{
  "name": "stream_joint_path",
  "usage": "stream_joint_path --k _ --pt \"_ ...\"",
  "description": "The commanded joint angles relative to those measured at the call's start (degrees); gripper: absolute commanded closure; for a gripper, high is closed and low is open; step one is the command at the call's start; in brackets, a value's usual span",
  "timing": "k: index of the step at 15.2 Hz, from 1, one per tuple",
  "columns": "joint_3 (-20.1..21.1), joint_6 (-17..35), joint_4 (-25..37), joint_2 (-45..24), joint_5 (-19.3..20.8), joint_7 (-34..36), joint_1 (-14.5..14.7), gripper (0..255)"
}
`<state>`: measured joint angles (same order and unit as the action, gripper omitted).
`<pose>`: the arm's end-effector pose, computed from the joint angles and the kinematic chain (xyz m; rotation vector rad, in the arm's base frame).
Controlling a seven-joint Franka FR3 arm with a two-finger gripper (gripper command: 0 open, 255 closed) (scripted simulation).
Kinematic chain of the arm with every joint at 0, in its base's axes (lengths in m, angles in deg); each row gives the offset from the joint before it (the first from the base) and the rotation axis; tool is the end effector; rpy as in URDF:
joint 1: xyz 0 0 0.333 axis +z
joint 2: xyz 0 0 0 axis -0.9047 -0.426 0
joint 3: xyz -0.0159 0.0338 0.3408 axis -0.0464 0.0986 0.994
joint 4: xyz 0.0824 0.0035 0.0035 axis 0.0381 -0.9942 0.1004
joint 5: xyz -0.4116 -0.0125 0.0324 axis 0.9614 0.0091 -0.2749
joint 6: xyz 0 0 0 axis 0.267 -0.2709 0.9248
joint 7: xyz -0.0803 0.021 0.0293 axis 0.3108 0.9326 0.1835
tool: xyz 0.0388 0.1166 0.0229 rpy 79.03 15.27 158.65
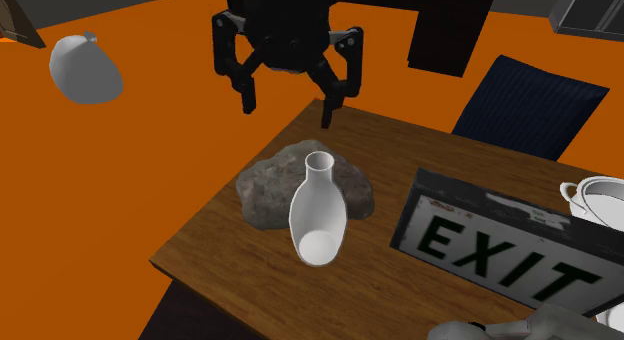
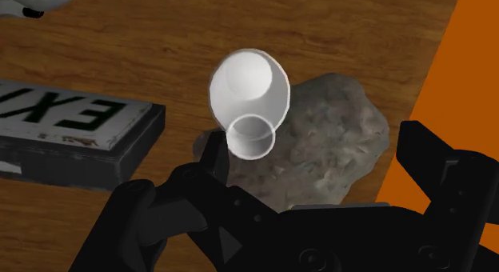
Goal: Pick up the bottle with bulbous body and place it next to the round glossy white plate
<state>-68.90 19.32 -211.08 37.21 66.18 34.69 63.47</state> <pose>0.3194 -0.0152 0.5502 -3.0845 0.0571 0.0425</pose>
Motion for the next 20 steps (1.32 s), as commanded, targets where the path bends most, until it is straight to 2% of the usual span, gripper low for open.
stream_joint_path --k 1,7,15,20 --pt "-0.20 4.10 -2.29 -1.78 1.02 -0.62 -0.35 0" --pt "-1.14 16.12 -7.07 -9.24 4.20 -2.14 -1.67 0" --pt "-1.34 22.59 -11.85 -10.92 4.36 -2.12 -1.74 0" --pt "-1.34 22.59 -11.85 -10.92 4.36 -2.12 -1.74 0"
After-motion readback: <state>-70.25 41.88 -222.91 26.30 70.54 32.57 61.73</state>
